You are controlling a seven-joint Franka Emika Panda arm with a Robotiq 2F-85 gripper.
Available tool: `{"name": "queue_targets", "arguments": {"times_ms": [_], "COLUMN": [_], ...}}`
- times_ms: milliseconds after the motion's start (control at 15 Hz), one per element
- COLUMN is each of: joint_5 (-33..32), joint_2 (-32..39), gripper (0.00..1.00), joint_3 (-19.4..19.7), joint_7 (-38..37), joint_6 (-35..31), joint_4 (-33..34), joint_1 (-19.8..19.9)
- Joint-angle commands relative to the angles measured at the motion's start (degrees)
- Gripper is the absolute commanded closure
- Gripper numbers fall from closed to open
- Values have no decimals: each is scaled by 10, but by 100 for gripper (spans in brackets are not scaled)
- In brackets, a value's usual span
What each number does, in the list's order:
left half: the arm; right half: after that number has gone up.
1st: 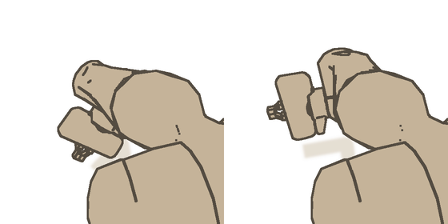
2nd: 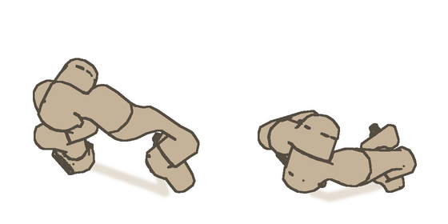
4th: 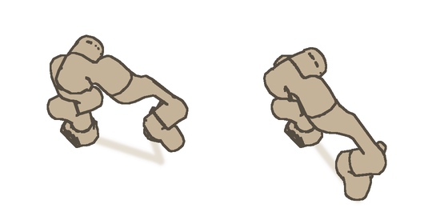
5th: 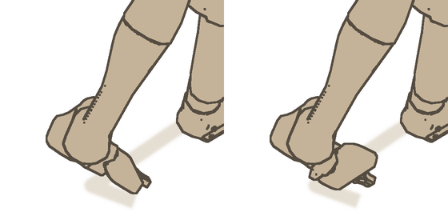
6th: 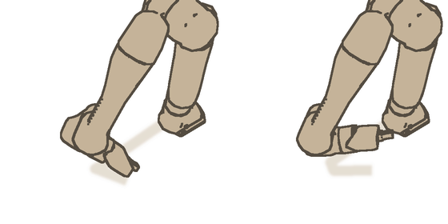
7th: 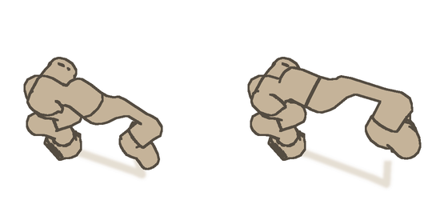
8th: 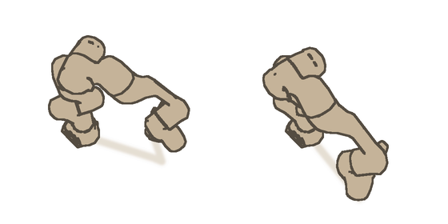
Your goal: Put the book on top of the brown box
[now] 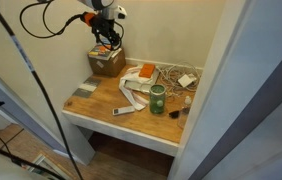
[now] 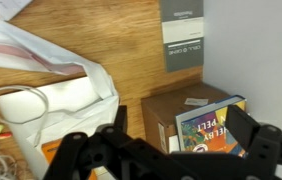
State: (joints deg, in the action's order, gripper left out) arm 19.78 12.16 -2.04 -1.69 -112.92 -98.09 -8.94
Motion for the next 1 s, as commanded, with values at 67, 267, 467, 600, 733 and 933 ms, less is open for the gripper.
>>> {"name": "queue_targets", "arguments": {"times_ms": [67, 267, 467, 600, 733, 933], "joint_5": [-147, -240, -281, -260, -263, -264], "joint_2": [-118, -183, -242, -207, -228, -233], "gripper": [0, 0, 0, 0, 0, 0], "joint_3": [-15, -29, -42, -43, -45, -45], "joint_7": [-28, -68, -107, -86, -90, -91], "joint_6": [-39, -79, -131, -104, -112, -114], "joint_4": [-113, -181, -248, -205, -228, -234], "joint_1": [-3, 1, 10, 11, 13, 14]}}
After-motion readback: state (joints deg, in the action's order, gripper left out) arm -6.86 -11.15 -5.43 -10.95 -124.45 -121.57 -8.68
